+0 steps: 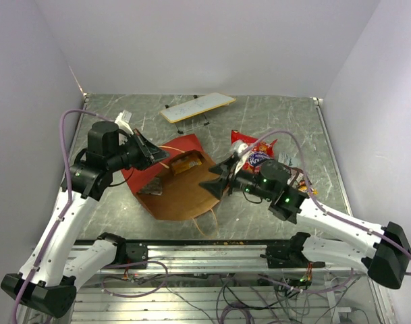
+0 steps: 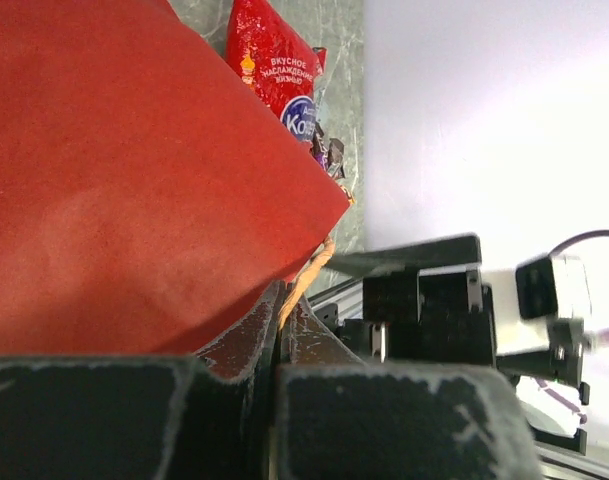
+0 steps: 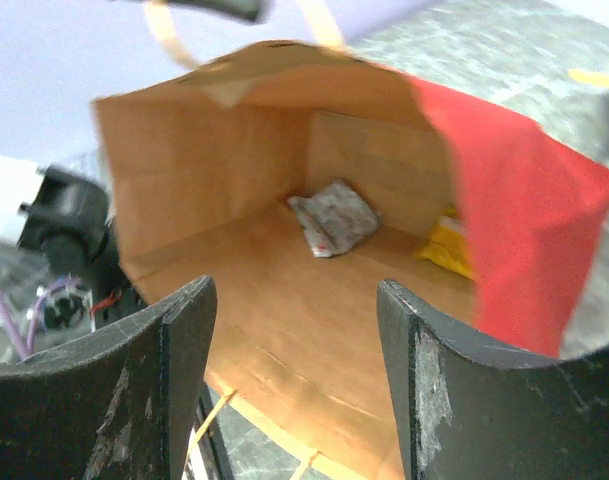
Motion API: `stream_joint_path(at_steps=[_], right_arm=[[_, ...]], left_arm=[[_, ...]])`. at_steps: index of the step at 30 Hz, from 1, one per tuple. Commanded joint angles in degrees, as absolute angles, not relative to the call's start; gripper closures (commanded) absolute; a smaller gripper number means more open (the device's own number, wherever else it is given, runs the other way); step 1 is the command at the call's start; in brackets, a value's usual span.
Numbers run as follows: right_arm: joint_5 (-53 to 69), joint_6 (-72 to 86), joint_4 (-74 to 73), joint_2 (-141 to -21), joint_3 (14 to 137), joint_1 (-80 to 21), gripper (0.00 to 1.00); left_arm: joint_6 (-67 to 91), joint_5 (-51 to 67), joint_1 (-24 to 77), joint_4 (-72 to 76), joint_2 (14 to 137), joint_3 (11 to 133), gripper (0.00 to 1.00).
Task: Take the snacks out of the paper bag
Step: Take out the snack from the paper bag.
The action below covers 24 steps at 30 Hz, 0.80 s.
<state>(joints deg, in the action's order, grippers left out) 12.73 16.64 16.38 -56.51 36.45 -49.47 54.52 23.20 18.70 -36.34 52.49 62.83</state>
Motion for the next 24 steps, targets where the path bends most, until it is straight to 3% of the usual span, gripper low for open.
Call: stream_joint_path(at_steps=[1, 15, 24], right_arm=[[20.73, -1.38, 23.77, -59.88, 38.59, -55.78, 0.35], [12.19, -42.69, 9.49, -79.64, 50.64, -63.7, 0.3], [4.85, -54.47, 8.45, -86.26, 52.44, -63.53, 0.27]], left_arm=[[55.1, 21.98, 18.92, -36.39, 51.54, 62.61, 0.93], [55.9, 22.76, 18.92, -36.88, 53.91, 65.29, 0.93], [56.38, 22.93, 18.91, -36.7, 53.6, 65.48, 0.93]])
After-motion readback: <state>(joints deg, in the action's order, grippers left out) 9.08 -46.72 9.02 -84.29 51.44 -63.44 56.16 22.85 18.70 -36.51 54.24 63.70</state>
